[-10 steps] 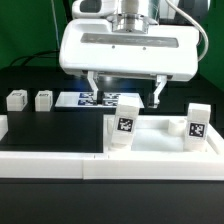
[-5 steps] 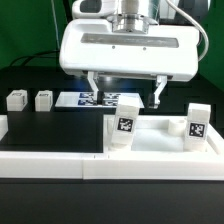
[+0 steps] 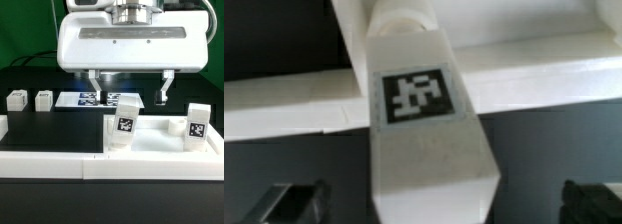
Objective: Assemble square table
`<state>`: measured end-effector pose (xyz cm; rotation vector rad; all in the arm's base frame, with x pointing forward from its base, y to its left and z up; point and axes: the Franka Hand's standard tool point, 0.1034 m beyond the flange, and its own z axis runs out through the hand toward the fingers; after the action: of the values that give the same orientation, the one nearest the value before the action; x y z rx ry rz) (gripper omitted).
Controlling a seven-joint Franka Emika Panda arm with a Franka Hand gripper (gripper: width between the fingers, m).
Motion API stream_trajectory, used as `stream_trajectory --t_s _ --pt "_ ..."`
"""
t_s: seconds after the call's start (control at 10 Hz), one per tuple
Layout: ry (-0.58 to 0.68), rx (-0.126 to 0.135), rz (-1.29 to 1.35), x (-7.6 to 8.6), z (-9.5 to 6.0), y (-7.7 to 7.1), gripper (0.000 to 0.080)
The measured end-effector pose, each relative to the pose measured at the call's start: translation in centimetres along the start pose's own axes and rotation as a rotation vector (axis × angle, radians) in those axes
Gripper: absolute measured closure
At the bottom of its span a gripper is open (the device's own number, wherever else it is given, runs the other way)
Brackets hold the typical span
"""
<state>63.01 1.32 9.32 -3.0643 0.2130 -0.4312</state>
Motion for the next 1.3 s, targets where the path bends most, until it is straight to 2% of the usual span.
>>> stream_trajectory --t_s 0.4,0.5,0.8,1.0,1.1,1.3 --pt "-0.233 0.015 0.004 0.6 0.4 0.9 0.0151" --pt "-0.290 0.014 0.003 0.2 0.7 1.4 0.0151" --pt "-0.260 0.002 0.039 0.5 1.2 1.8 0.0151" --pt "-0.260 0.001 0.042 0.5 1.2 1.9 0.0409" --pt "-0.260 -0.009 0.126 0.5 1.2 1.9 0.0509" --pt "-0.259 -0.030 0.301 0.5 1.2 1.8 0.0509"
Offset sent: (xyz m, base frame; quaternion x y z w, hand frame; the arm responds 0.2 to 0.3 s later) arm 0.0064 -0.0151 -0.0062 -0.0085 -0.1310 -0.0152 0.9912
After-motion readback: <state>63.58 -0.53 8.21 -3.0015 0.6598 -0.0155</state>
